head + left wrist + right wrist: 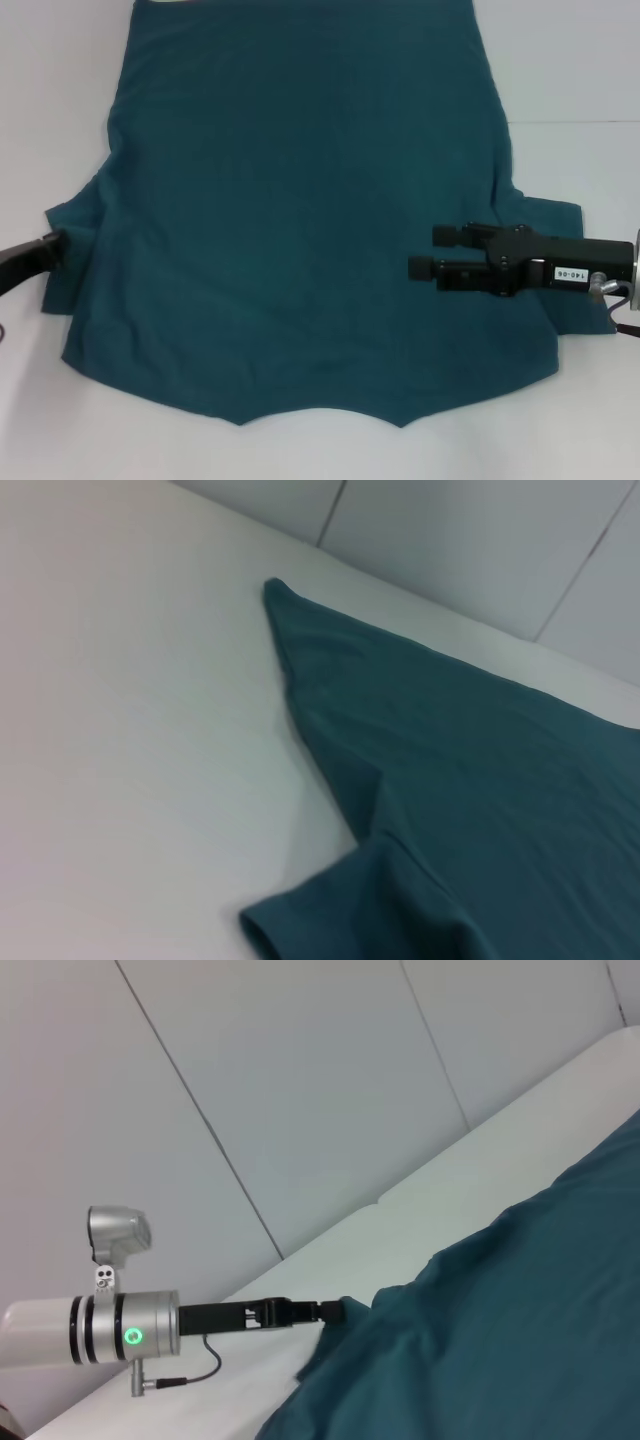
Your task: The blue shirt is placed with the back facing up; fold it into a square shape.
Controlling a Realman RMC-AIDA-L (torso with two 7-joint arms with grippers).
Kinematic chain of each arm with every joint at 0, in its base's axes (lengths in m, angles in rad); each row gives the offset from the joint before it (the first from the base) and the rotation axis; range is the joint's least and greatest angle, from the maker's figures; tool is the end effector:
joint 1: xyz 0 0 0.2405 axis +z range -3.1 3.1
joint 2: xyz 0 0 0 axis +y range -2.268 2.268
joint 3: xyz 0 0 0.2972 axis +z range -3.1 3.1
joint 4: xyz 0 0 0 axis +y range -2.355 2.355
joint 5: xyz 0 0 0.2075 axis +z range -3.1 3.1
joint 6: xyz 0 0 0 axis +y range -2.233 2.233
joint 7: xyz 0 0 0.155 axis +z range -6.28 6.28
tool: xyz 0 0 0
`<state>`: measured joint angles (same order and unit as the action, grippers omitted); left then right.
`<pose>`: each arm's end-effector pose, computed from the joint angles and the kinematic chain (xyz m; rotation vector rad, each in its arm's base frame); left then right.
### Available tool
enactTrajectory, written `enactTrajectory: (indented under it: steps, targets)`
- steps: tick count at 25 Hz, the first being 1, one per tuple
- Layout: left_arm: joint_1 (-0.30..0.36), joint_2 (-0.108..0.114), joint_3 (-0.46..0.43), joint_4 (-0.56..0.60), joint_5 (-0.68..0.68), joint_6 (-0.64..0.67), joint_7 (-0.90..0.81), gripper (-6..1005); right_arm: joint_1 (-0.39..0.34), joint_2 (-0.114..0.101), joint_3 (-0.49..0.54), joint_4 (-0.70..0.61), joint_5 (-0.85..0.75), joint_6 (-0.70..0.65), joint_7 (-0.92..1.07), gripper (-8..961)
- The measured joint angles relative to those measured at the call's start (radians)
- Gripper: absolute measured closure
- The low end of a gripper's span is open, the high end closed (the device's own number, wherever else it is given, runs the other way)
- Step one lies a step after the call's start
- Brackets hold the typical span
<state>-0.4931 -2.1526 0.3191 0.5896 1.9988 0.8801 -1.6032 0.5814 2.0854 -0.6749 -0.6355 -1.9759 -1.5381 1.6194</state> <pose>-0.4011 0.3787 -0.0040 -1.7298 -1.2818 -0.5842 0.2677 0.3665 -0.0329 -2.6740 0.9245 0.8115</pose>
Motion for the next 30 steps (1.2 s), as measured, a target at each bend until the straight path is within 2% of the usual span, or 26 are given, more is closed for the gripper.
enactTrajectory:
  steps: [15, 30]
  targets:
    - [-0.005, 0.023, 0.0, 0.036, 0.0, -0.084, 0.013, 1000, 0.004, 0.001, -0.003, 0.027, 0.014, 0.021, -0.003, 28]
    - [-0.029, 0.034, 0.0, 0.039, 0.0, -0.138, 0.047, 1001, 0.009, 0.001, 0.0, 0.028, 0.014, 0.019, -0.002, 30]
